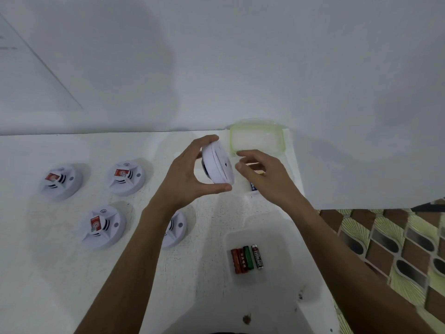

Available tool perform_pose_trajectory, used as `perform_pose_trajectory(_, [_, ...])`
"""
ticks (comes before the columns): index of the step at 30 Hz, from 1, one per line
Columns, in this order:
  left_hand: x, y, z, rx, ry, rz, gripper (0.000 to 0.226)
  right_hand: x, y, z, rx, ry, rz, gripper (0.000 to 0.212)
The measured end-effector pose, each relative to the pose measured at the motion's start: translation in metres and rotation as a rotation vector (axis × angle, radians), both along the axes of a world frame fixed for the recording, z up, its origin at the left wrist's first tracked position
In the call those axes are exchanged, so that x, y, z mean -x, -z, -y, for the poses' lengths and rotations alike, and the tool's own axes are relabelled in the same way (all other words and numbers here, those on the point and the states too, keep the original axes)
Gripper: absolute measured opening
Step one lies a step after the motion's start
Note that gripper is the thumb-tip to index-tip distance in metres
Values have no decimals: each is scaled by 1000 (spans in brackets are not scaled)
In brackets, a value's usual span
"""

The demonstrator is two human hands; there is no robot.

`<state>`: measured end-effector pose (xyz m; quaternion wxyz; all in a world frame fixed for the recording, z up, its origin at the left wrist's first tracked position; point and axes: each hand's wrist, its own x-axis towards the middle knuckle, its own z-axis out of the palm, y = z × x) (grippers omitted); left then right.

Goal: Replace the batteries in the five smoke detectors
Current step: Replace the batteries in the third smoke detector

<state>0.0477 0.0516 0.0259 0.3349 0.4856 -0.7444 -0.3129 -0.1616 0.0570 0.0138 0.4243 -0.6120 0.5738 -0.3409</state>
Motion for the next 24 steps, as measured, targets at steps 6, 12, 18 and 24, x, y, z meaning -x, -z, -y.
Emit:
perform_pose_trajectory(6, [9,-5,-15,-60,70,-178,95,-15,-19,-22,-16,4,206,47])
perform_pose_trajectory(12, [15,-1,-21,-15,67,-148,100,-24,-16,-46,98,121,169,53])
perform_pose_trajectory(18, [16,5,-29,-17,55,-149,94,-36,-16,-63,140,167,285,66])
perform_pose_trajectory(24, [12,2,-36,-27,80,-135,92,-36,-19,-70,132,100,297,68])
